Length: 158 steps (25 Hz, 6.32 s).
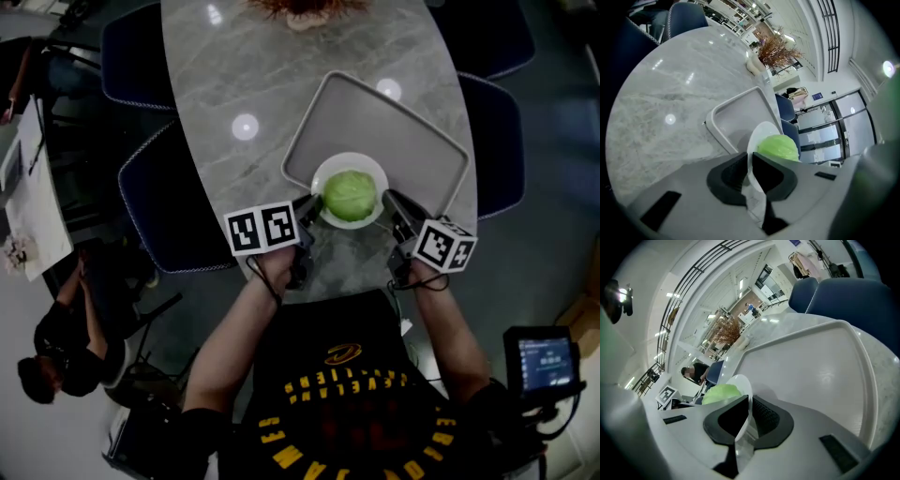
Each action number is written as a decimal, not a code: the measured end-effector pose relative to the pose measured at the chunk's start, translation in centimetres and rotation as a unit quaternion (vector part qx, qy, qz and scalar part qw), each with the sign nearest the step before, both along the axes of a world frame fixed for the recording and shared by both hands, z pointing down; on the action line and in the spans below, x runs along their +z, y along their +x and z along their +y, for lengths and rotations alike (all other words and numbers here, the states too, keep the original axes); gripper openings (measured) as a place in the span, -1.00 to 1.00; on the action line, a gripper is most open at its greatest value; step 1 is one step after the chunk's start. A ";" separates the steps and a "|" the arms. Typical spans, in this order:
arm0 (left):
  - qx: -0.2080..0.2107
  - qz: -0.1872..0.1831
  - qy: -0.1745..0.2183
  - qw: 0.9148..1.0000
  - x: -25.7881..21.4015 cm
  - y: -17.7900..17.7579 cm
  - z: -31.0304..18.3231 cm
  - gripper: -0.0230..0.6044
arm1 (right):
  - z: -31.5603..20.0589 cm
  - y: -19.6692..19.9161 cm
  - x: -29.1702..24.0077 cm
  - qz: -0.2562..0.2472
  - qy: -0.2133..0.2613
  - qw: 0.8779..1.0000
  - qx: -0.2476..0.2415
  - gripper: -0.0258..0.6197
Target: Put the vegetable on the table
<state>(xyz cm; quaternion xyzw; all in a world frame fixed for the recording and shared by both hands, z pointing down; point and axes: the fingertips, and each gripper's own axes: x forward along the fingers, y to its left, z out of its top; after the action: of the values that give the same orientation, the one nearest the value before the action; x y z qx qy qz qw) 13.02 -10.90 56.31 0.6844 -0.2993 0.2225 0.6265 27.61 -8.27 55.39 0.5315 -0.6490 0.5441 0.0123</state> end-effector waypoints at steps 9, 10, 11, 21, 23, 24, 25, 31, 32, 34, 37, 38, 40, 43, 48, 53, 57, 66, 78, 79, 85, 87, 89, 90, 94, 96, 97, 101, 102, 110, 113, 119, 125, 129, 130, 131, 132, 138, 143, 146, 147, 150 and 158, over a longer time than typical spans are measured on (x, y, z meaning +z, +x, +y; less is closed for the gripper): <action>-0.080 -0.008 0.009 0.997 0.4 -4.0 3.4 -0.81 | 1.1 -3.8 0.4 -0.007 0.006 0.996 -0.084 -0.81; -0.089 -0.009 0.009 0.996 0.3 -4.4 3.9 -0.81 | 1.4 -4.2 0.4 -0.006 0.005 0.996 -0.094 -0.81; -0.099 -0.009 0.008 0.995 0.3 -4.9 4.5 -0.81 | 1.7 -4.6 0.3 -0.005 0.005 0.994 -0.105 -0.81; -0.159 -0.013 0.002 0.987 0.4 -8.6 8.4 -0.81 | 3.5 -8.5 0.7 -0.009 -0.010 0.985 -0.173 -0.81; -0.165 -0.015 0.002 0.986 0.5 -9.4 9.0 -0.81 | 4.0 -9.4 0.9 -0.008 -0.013 0.983 -0.182 -0.81; -0.167 -0.016 0.002 0.986 0.5 -9.9 9.2 -0.81 | 4.1 -9.8 1.1 -0.007 -0.015 0.982 -0.187 -0.81; -0.169 -0.016 0.003 0.985 0.5 -10.4 9.4 -0.81 | 4.2 -10.2 1.3 -0.005 -0.016 0.982 -0.191 -0.81; -0.179 -0.017 -0.007 0.984 1.4 -13.2 10.7 -0.81 | 5.1 -13.1 2.2 -0.007 -0.021 0.978 -0.206 -0.81; -0.179 -0.017 -0.008 0.984 1.5 -13.5 11.0 -0.81 | 5.4 -13.4 2.4 -0.006 -0.023 0.978 -0.208 -0.81; -0.178 -0.018 -0.011 0.984 1.7 -14.3 11.4 -0.81 | 5.8 -14.2 2.5 -0.005 -0.025 0.977 -0.212 -0.81; -0.179 -0.018 -0.012 0.984 2.1 -15.1 11.4 -0.81 | 5.9 -15.0 3.0 0.000 -0.028 0.976 -0.214 -0.81; -0.178 -0.018 -0.013 0.984 2.3 -15.2 11.4 -0.81 | 5.9 -15.0 3.2 0.004 -0.030 0.976 -0.215 -0.81; -0.174 -0.019 -0.015 0.984 2.5 -15.3 11.4 -0.81 | 6.0 -15.1 3.6 0.012 -0.033 0.976 -0.216 -0.81; -0.167 -0.017 -0.015 0.986 3.0 -15.8 11.7 -0.81 | 6.2 -15.9 3.8 0.011 -0.029 0.977 -0.213 -0.81; -0.158 -0.015 -0.022 0.987 4.4 -16.7 12.3 -0.81 | 7.2 -16.6 5.6 0.021 -0.040 0.977 -0.207 -0.81; -0.153 -0.015 -0.026 0.988 5.2 -16.9 12.0 -0.81 | 7.1 -16.8 6.2 0.022 -0.045 0.978 -0.204 -0.81; -0.152 -0.014 -0.030 0.988 5.6 -16.8 12.1 -0.81 | 7.0 -16.9 6.2 0.024 -0.047 0.977 -0.207 -0.81; -0.150 -0.014 -0.032 0.988 5.9 -16.7 11.7 -0.81 | 6.8 -16.8 6.6 0.027 -0.050 0.976 -0.209 -0.81; -0.147 -0.017 -0.046 0.988 6.8 -16.6 11.7 -0.81 | 6.8 -16.7 7.4 0.030 -0.060 0.977 -0.202 -0.81; -0.147 -0.017 -0.046 0.988 6.8 -16.6 11.7 -0.81 | 6.8 -16.7 7.4 0.030 -0.061 0.977 -0.203 -0.81; -0.141 -0.016 -0.046 0.989 6.8 -16.5 11.8 -0.81 | 6.9 -16.7 7.5 0.030 -0.060 0.976 -0.205 -0.81; -0.142 -0.018 -0.045 0.989 6.9 -16.6 11.9 -0.81 | 6.9 -16.8 7.6 0.027 -0.059 0.977 -0.203 -0.81; -0.141 -0.021 -0.042 0.989 7.0 -16.5 11.8 -0.81 | 6.8 -16.7 7.8 0.022 -0.058 0.978 -0.198 -0.81; -0.140 -0.022 -0.039 0.989 7.1 -16.5 11.7 -0.81 | 6.7 -16.7 7.8 0.020 -0.058 0.979 -0.196 -0.81; -0.142 -0.017 -0.040 0.989 7.4 -16.4 11.6 -0.81 | 6.7 -16.7 8.2 0.008 -0.061 0.980 -0.190 -0.81; -0.154 -0.006 -0.054 0.987 7.6 -16.5 11.6 -0.81 | 6.7 -16.7 8.4 0.007 -0.064 0.980 -0.189 -0.81; -0.161 -0.002 -0.059 0.985 7.7 -16.5 11.6 -0.81 | 6.6 -16.7 8.5 0.006 -0.065 0.980 -0.188 -0.81; -0.163 -0.009 -0.057 0.985 7.8 -16.9 11.3 -0.81 | 6.4 -16.6 8.9 0.004 -0.064 0.979 -0.191 -0.81; -0.162 -0.011 -0.055 0.985 7.7 -17.0 11.3 -0.81 | 6.4 -16.6 8.9 0.005 -0.062 0.979 -0.194 -0.81; -0.158 -0.015 -0.042 0.986 6.3 -17.6 11.3 -0.81 | 6.3 -15.9 8.7 0.018 -0.062 0.983 -0.173 -0.81; -0.168 0.002 -0.031 0.985 4.8 -17.4 10.8 -0.81 | 5.8 -14.6 7.9 0.027 -0.056 0.987 -0.151 -0.81; -0.159 0.044 0.022 0.986 -0.4 -15.6 8.8 -0.81 | 4.5 -12.7 3.3 0.001 -0.009 0.995 -0.101 -0.81; -0.079 0.040 0.132 0.987 -6.7 -12.0 6.0 -0.81 | 3.1 -11.3 -3.7 -0.029 0.064 0.996 -0.059 -0.91; -0.029 0.052 0.205 0.977 -11.7 -8.8 4.6 -0.81 | 2.0 -10.6 -8.9 -0.003 0.124 0.991 -0.059 -0.91; -0.017 0.056 0.222 0.973 -13.0 -8.1 4.4 -0.81 | 1.7 -10.6 -10.2 0.003 0.138 0.989 -0.060 -0.91; -0.006 0.060 0.239 0.969 -14.2 -7.3 4.2 -0.81 | 1.3 -10.6 -11.5 0.007 0.152 0.987 -0.061 -0.91; 0.005 0.063 0.255 0.965 -15.4 -6.7 4.0 -0.81 | 1.0 -10.7 -12.9 0.012 0.167 0.984 -0.063 -0.91; 0.035 0.064 0.350 0.934 -20.9 -4.4 3.9 -0.81 | 0.2 -11.3 -21.0 0.088 0.297 0.948 -0.077 -0.91; 0.025 0.051 0.418 0.907 -24.1 -4.2 3.3 -0.81 | 1.2 -12.2 -23.6 0.134 0.366 0.916 -0.096 -0.91; 0.028 0.051 0.442 0.895 -25.3 -3.8 3.3 -0.81 | 1.4 -13.1 -23.3 0.127 0.365 0.915 -0.118 -0.91; 0.030 0.054 0.446 0.893 -25.5 -3.7 3.3 -0.82 | 1.4 -13.4 -23.5 0.126 0.371 0.912 -0.122 -0.91; 0.038 0.062 0.455 0.888 -26.1 -3.4 3.6 -0.81 | 1.1 -13.9 -24.7 0.130 0.392 0.901 -0.130 -0.91; 0.049 0.068 0.457 0.885 -26.4 -2.4 4.0 -0.81 | 1.3 -13.8 -25.4 0.169 0.402 0.887 -0.155 -0.91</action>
<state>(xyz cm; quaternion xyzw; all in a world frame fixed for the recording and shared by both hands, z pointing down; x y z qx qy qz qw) 10.59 -6.88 29.89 0.9221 -0.2909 0.0440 0.2515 13.79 -6.93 30.04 0.4676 -0.8743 0.1301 -0.0092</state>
